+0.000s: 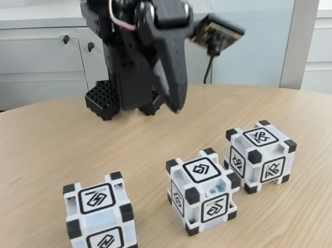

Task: Stack cubes from left to right.

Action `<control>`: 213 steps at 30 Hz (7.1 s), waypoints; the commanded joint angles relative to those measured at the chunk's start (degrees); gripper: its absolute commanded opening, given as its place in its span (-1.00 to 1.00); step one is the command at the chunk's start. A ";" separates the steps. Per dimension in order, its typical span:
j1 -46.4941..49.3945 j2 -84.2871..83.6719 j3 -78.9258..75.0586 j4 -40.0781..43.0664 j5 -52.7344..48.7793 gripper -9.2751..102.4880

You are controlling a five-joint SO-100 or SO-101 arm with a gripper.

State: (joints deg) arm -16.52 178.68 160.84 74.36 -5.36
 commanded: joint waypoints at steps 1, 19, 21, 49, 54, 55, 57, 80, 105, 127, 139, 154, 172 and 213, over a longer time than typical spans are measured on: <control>0.44 -13.27 -9.49 -3.87 2.29 -0.84; -0.53 -69.43 -41.75 -5.54 16.96 -0.83; -0.79 -68.82 -41.75 -5.54 18.46 -0.83; -22.68 -70.05 -41.75 5.89 27.25 -0.24; -22.24 -75.76 -41.92 5.80 28.04 -0.25; -22.24 -77.43 -42.19 5.71 27.69 -0.25; -22.15 -80.33 -43.59 5.71 27.42 -0.28; -22.06 -91.49 -49.04 -8.26 24.17 -0.66; -4.22 -53.44 -49.75 8.96 8.88 -0.84; 27.69 -63.98 -49.57 8.96 -2.81 -0.84; 27.69 -71.10 -49.92 8.09 -1.14 -0.84; 27.60 -71.10 -50.01 1.76 -2.46 -0.84; 20.74 -73.30 -49.31 1.93 -1.05 -0.84; 25.93 -73.30 -49.75 9.23 -4.13 -0.84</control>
State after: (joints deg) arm 8.26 105.03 113.20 84.02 -9.23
